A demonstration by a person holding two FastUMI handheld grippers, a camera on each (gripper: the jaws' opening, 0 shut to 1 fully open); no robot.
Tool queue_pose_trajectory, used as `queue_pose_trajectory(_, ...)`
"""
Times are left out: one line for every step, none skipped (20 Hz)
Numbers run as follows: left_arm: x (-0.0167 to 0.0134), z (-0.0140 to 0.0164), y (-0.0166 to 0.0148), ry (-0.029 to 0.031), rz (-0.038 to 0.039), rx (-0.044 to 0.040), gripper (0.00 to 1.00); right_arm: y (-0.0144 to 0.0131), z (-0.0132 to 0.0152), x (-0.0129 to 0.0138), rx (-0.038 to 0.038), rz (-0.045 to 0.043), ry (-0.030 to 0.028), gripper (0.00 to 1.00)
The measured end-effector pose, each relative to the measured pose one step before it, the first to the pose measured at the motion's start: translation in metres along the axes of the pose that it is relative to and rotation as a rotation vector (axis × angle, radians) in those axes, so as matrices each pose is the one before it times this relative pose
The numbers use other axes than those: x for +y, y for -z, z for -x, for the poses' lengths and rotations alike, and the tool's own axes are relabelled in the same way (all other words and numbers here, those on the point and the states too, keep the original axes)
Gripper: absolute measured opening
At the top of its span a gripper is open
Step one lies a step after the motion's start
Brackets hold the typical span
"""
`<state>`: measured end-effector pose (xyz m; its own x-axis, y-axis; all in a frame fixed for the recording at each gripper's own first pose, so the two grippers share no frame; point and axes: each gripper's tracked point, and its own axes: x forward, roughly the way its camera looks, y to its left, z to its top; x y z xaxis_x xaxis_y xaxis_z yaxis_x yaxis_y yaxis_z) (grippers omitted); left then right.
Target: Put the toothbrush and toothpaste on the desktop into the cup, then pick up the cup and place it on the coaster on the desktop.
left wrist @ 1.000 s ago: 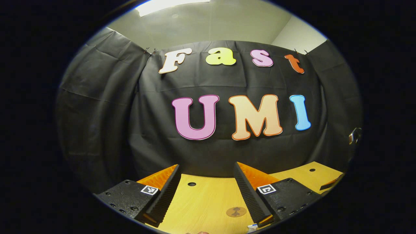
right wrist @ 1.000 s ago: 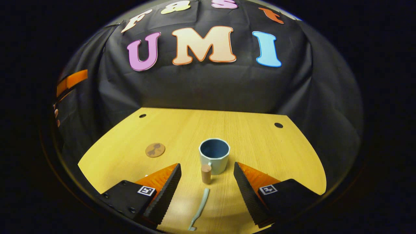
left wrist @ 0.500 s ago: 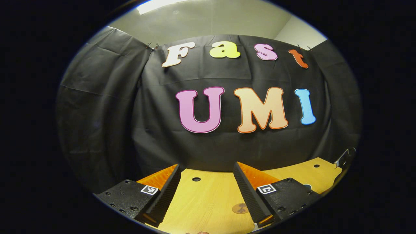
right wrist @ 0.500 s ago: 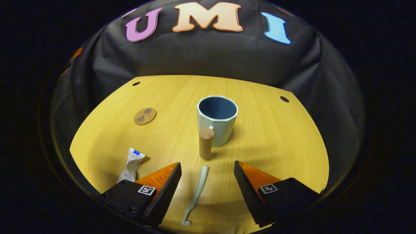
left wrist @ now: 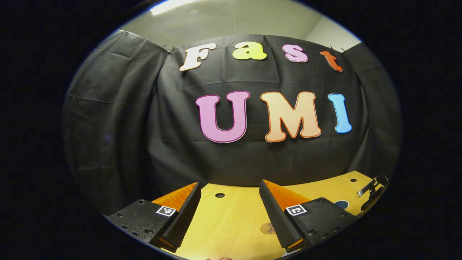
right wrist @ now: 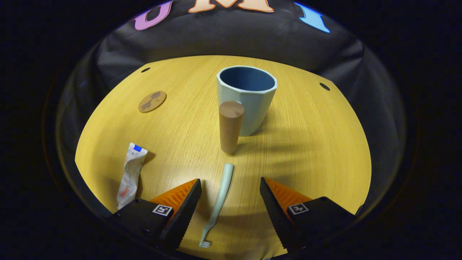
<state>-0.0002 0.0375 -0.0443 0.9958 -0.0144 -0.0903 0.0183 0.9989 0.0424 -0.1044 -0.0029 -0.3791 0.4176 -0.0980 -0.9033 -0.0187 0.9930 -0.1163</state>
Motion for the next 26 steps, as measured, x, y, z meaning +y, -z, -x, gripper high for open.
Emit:
queue_pose_trajectory(-0.00025, -0.00046, 0.0, 0.00101, -0.00234, -0.00053, 0.94, 0.00246, -0.00111, 0.00004, 0.01481, 0.00515, -0.00155, 1.0)
queue_pose_trajectory(-0.00035, -0.00009, -0.00075, -0.00057, -0.00262, -0.00044, 0.94, 0.00078, -0.00012, 0.00156, 0.00468, -0.00694, -0.00684, 1.0)
queue_pose_trajectory(-0.00013, 0.00072, -0.00039, 0.00032, -0.00149, -0.00187, 0.94, 0.0001, -0.00134, 0.00058, 0.00542, -0.00599, -0.00307, 1.0)
queue_pose_trajectory(-0.0011, 0.00069, -0.00169, 0.00183, 0.00022, -0.00198, 0.94, 0.00107, 0.0002, 0.00117, 0.00892, -0.00451, -0.00922, 0.98)
queue_pose_trajectory(-0.00122, 0.00048, 0.00061, 0.00216, 0.00078, 0.00061, 0.94, 0.00138, -0.00026, 0.00353, 0.0152, -0.01442, -0.02294, 0.98)
queue_pose_trajectory(-0.00129, -0.00039, 0.0004, 0.00296, 0.00067, 0.00281, 0.94, 0.0014, -0.00065, 0.00034, 0.0132, -0.00973, -0.00441, 0.92)
queue_pose_trajectory(-0.00089, 0.00068, 0.00153, 0.00205, 0.00093, 0.00336, 0.94, -0.0001, -0.00153, -0.00018, 0.01883, 0.0054, -0.00137, 0.86)
queue_pose_trajectory(-0.00115, 0.0001, 0.00099, 0.0005, 0.00032, 0.0026, 0.94, 0.00053, 0.00201, -0.00144, 0.01959, 0.00132, -0.00143, 0.82)
queue_pose_trajectory(-0.00118, 0.00018, 0.00151, 0.00134, -0.00009, 0.00422, 0.94, 0.0005, -0.00085, 0.00061, 0.02563, 0.0062, -0.0022, 0.75)
queue_pose_trajectory(-0.00175, 0.00027, 0.00047, 0.00239, 0.00108, 0.00269, 0.94, 0.00064, -0.0002, -0.00039, 0.01741, 0.01054, -0.00269, 0.69)
queue_pose_trajectory(-0.00239, -0.00004, 0.00088, 0.00419, 0.00066, 0.00136, 0.94, -0.00086, 0.00002, 0.00142, 0.01335, 0.00512, -0.00704, 0.65)
queue_pose_trajectory(-0.00327, -0.00035, 0.00026, 0.00459, -0.00108, 0.00321, 0.94, -0.00125, -0.0001, 0.00155, 0.00356, -0.00073, -0.00736, 0.55)
queue_pose_trajectory(-0.00236, 0.00036, 0.00091, 0.00521, -0.00095, 0.00119, 0.94, -0.00077, -0.0004, 0.00198, -0.00293, -0.0022, -0.00729, 0.49)
queue_pose_trajectory(-0.0025, 0.00017, -0.00108, 0.00471, -0.00062, -0.00184, 0.94, 0.00069, 0.00069, 0.00156, 0.00096, -0.00436, -0.00541, 0.3)
queue_pose_trajectory(-0.00223, -0.00001, 0.00066, 0.00516, -0.00063, -0.00088, 0.94, -0.00071, -0.0003, -0.00053, 0.00171, -0.00377, -0.00132, 0.24)
queue_pose_trajectory(-0.00313, -0.00075, 0.0007, 0.00603, -0.00071, 0.00312, 0.94, 0.00133, -0.00058, 0.00049, 0.00288, 0.00543, -0.00642, 0.16)
queue_pose_trajectory(-0.00268, -0.00038, 0.00128, 0.00554, -0.00106, 0.00207, 0.94, -0.00235, 0.00024, -0.00091, 0.0023, 0.00296, -0.00838, 0.16)
queue_pose_trajectory(-0.00261, -0.00039, 0.00107, 0.00799, -0.00295, 0.00479, 0.94, 0.00248, -0.00013, 0.0012, 0.01577, -0.02484, -0.00842, 0.12)
queue_pose_trajectory(-0.00356, -0.00078, 0.00485, 0.00924, -0.00591, 0.00988, 0.94, -0.00111, -0.00184, -0.00147, -0.00168, -0.01032, -0.01336, 0.08)
queue_pose_trajectory(-0.00409, -0.00043, 0.00488, 0.01241, -0.00488, 0.01372, 0.94, 0.00102, 0.00268, 0.00006, 0.01141, -0.00239, -0.01347, 0.04)
queue_pose_trajectory(-0.00514, -0.00002, 0.00651, 0.02041, 0.00148, 0.0185, 0.94, -0.00089, -0.00143, -0.00001, 0.0019, 0.00256, -0.00717, 0.04)
queue_pose_trajectory(-0.00652, -0.00057, 0.00841, 0.02069, 0.00823, 0.02521, 0.94, 0.00017, 0.00088, 0.0003, -0.00099, 0.00534, -0.00287, 0.04)
queue_pose_trajectory(-0.00711, -0.00087, 0.01021, 0.0251, 0.01545, 0.02712, 0.95, -0.00108, 0.0003, -0.00078, -0.00777, 0.00894, -0.00002, 0.04)
queue_pose_trajectory(-0.00728, -0.0004, 0.01044, 0.02325, 0.01744, 0.03023, 0.94, 0.00072, 0.00026, 0.00062, -0.00593, 0.00782, 0.00051, 0.04)
queue_pose_trajectory(-0.00538, -0.00128, 0.01077, 0.01681, 0.01229, 0.02878, 0.94, -0.0009, -0.00048, -0.00001, -0.00847, 0.00505, -0.00038, 0.04)
queue_pose_trajectory(-0.00417, -0.00144, 0.00934, 0.01344, 0.00586, 0.0281, 0.95, 0.00063, 0.00027, 0.00051, -0.00427, -0.00088, -0.00133, 0.04)
